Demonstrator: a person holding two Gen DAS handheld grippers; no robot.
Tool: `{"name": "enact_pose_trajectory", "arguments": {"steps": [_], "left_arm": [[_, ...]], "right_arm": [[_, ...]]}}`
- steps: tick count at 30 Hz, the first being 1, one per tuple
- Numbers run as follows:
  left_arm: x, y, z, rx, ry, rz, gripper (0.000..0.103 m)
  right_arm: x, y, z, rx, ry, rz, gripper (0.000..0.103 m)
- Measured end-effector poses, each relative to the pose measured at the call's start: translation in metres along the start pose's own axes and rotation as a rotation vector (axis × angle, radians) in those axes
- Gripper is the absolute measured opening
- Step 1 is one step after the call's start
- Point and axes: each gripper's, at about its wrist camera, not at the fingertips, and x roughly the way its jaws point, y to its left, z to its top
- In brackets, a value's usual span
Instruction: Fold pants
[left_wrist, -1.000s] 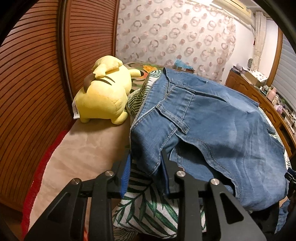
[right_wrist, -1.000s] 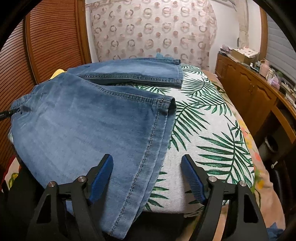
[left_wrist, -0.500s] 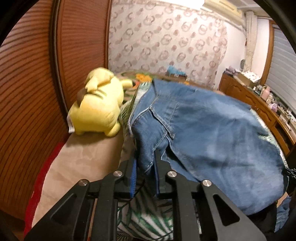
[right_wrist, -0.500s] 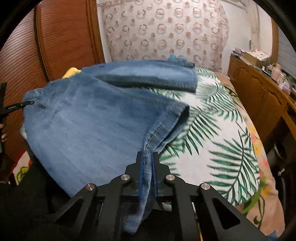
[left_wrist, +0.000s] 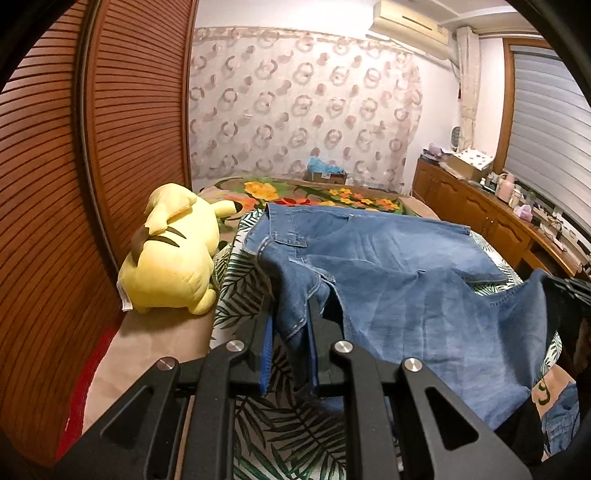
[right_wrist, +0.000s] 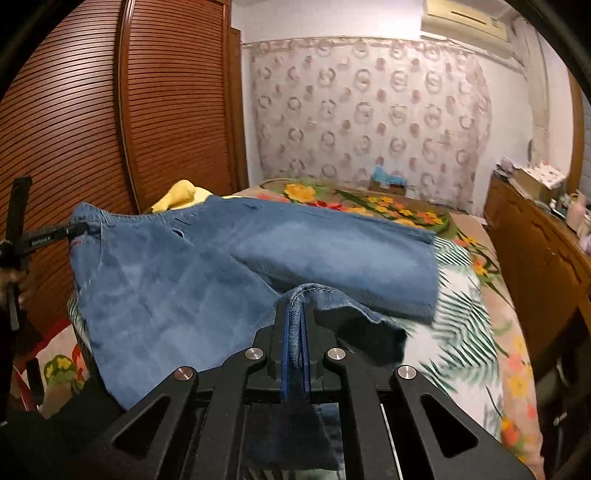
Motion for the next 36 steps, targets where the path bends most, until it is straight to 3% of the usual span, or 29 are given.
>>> {"name": "enact_pose_trajectory", "arguments": {"steps": [3,10,12,14,18,23,31,36], "left_arm": [[0.001,-0.001,-0.002,-0.001,0.005,0.0,0.016],[0.002,-0.001,-0.003,0.0,0.007,0.0,0.016],[0.002,-0.001,-0.003,0.001,0.008,0.001,0.016],[0.002,-0.002,-0.003,-0.003,0.008,0.0,0.016],[0.004,-0.005,-0.005,-0.005,0.007,-0.004,0.016],[0.005,-0.01,-0.006,0.003,0.005,-0.007,0.016],[0.004,-0.02,0.003,0.014,-0.026,-0.01,0.016],[0.002,-0.028,0.02,0.037,-0.054,-0.002,0.015]], "right_arm": [[0.035,-0.004,0.001,-0.014,0.034,0.025,0.005],[0.072,-0.019,-0.008,0.008,0.117,0.061,0.006],[0.073,-0.025,-0.006,0.018,0.114,0.04,0.015],[0.067,-0.033,-0.005,0.036,0.106,0.002,0.029],[0.051,-0.05,-0.01,0.097,0.066,-0.01,0.035],[0.028,-0.062,-0.028,0.138,0.05,-0.049,0.037],[0.008,-0.065,-0.077,0.189,0.136,-0.116,0.038],[0.005,-0.069,-0.087,0.234,0.163,-0.119,0.038]]}}
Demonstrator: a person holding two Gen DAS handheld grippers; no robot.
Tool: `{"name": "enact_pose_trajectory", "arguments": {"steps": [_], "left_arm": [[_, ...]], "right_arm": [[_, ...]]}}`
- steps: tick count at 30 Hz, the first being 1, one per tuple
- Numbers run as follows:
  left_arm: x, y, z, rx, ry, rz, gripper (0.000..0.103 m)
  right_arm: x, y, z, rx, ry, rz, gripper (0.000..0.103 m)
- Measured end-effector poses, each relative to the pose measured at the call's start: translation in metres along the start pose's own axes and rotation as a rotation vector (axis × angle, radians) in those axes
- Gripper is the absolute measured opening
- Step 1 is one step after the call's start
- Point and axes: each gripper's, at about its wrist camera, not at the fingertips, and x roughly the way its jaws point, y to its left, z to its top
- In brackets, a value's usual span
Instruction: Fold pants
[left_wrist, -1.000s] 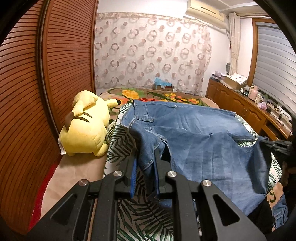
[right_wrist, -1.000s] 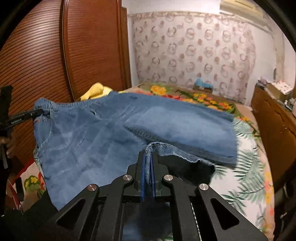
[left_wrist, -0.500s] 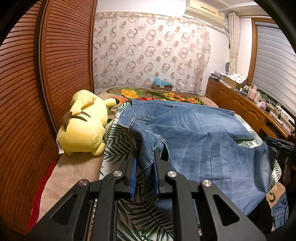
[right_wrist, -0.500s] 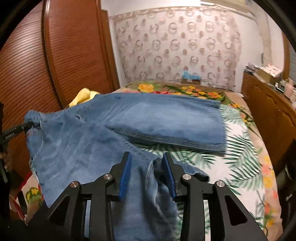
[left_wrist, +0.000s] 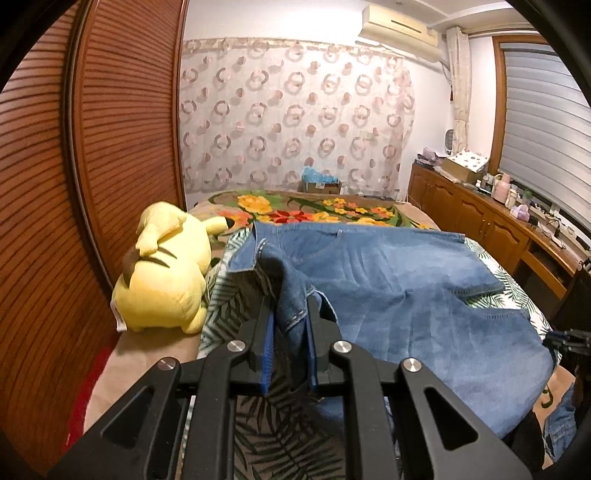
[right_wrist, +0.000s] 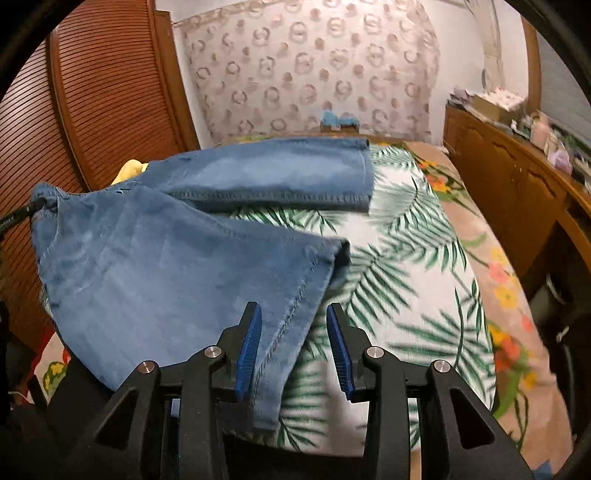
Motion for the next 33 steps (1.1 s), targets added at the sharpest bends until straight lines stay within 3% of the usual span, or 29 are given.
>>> {"name": "enact_pose_trajectory", "arguments": {"steps": [8,16,17,18,19,23,33], "left_arm": [[0.001,-0.009,0.016,0.016,-0.024,-0.014,0.015],[0.008,-0.011,0.027,0.006,-0.042,-0.025,0.015],[0.008,-0.01,0.03,0.005,-0.046,-0.025,0.015],[0.009,-0.01,0.033,0.001,-0.052,-0.026,0.014],[0.01,-0.009,0.035,-0.002,-0.057,-0.026,0.014],[0.016,-0.008,0.051,-0.005,-0.077,-0.027,0.014],[0.045,-0.006,0.093,-0.032,-0.108,-0.03,0.014]], "right_arm": [[-0.022,0.015,-0.007,-0.005,0.03,0.056,0.039],[-0.003,0.017,-0.011,-0.012,0.115,0.059,0.039],[-0.002,0.018,-0.011,-0.02,0.117,0.071,0.038],[-0.002,0.018,-0.009,-0.029,0.114,0.086,0.019],[-0.002,0.02,-0.007,-0.04,0.109,0.091,0.013],[-0.006,0.012,0.012,-0.061,0.042,0.111,0.007],[-0.032,-0.012,0.097,-0.084,-0.176,0.043,0.006]]}}
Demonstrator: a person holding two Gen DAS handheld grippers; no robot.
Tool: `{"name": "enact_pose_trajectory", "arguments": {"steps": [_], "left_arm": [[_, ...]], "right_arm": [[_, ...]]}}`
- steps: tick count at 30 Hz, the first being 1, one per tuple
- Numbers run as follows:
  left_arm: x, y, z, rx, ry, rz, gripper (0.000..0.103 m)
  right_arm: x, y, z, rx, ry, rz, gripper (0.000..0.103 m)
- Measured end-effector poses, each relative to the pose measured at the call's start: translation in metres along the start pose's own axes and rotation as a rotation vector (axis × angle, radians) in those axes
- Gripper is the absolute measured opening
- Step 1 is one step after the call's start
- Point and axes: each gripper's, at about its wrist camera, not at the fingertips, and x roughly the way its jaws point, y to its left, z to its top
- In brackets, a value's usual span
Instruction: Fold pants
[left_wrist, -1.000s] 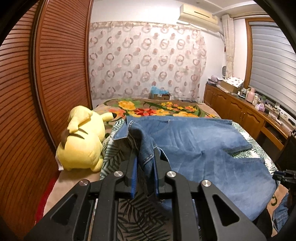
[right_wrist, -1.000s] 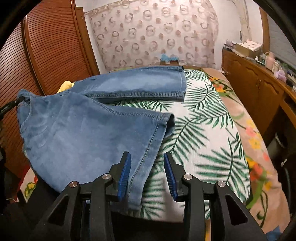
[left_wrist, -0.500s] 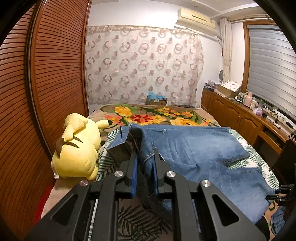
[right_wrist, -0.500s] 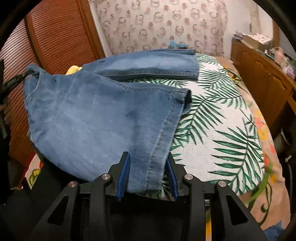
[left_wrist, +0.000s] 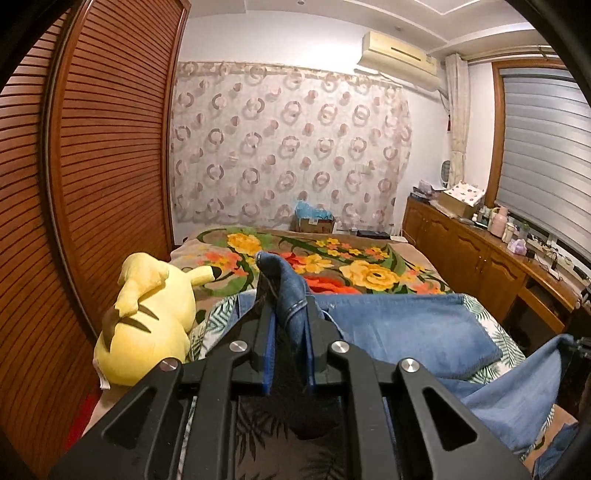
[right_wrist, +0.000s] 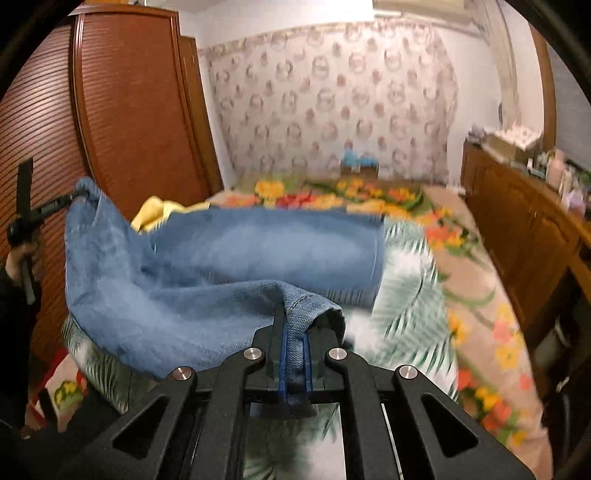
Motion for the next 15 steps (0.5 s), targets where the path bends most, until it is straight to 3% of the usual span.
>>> {"name": "enact_pose_trajectory", "arguments": {"steps": [7,15], "left_arm": [[0.039,0.008,0.023,-0.016,0.01,0.01,0.014],[0.097,0.018,0.026,-0.032,0.06,0.024,0.014]], "right_arm": [[0.026,-0.015,0.039,-0.023,-0.044,-0.033,0.006],[0.085,-0.01,0.055,-0.035,-0.005,-0.073,0.006]]}}
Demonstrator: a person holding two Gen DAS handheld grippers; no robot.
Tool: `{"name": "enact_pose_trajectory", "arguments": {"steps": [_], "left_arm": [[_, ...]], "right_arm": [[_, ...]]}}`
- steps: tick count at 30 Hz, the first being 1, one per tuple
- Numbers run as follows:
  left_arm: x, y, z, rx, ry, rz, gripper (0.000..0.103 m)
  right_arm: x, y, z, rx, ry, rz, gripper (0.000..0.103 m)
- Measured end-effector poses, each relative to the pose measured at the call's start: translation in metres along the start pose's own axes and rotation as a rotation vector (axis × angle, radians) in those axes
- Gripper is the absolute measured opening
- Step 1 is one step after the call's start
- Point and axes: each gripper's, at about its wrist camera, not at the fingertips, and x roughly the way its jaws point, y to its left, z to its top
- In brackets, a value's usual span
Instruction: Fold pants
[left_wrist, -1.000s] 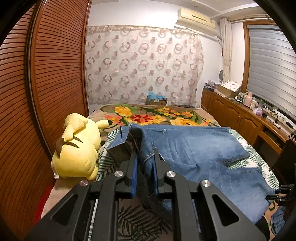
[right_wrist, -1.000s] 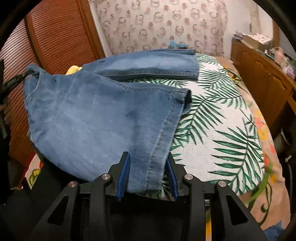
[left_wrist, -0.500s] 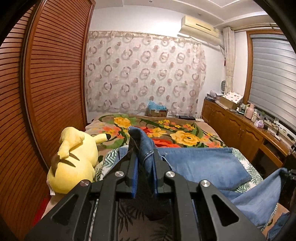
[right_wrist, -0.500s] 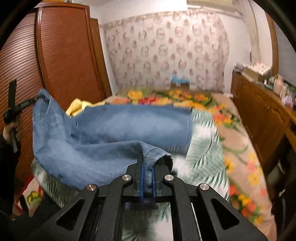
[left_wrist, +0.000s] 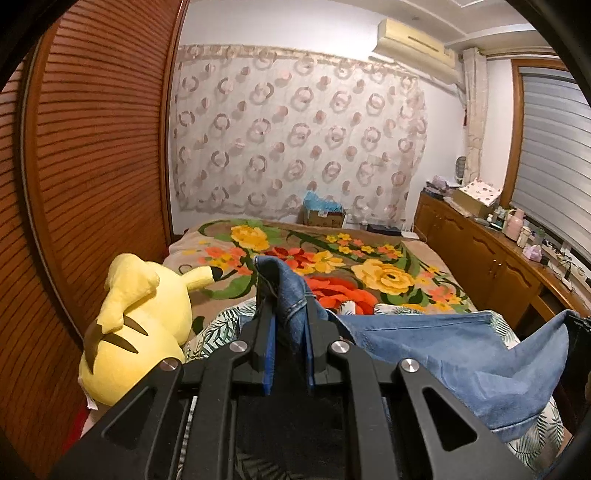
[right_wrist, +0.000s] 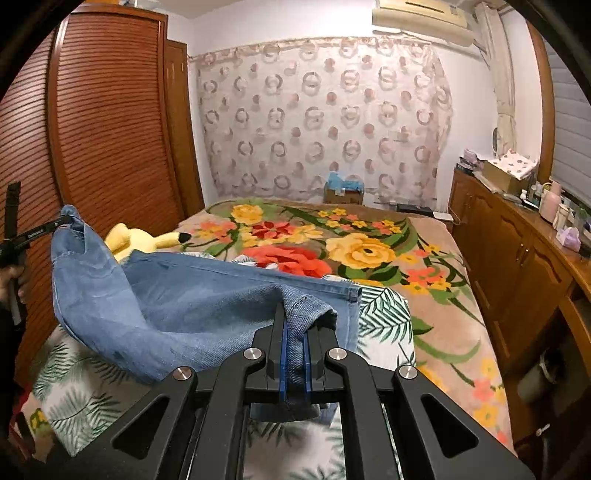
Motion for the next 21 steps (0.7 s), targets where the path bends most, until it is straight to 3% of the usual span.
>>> {"name": "enact_pose_trajectory", "arguments": {"steps": [8,16,19,21], "left_arm": [[0.055,0.005,0.005,-0.002,0.058,0.024,0.014],[0.084,0.009,-0.004,-0.015,0.111,0.023,0.015],[0.082,0.011,-0.006,-0.018,0.113,0.022,0.019],[0.081,0.011,-0.007,-0.013,0.11,0.026,0.028]], "right_arm": [[0.047,-0.005,0.026,-0.007,0.079,-0.015,0.006],[0.081,0.003,0.021,-0.015,0.178,-0.036,0.006],[0.08,0.006,0.021,-0.013,0.183,-0.039,0.006],[0.084,0.005,0.03,-0.006,0.184,-0.038,0.006]]}}
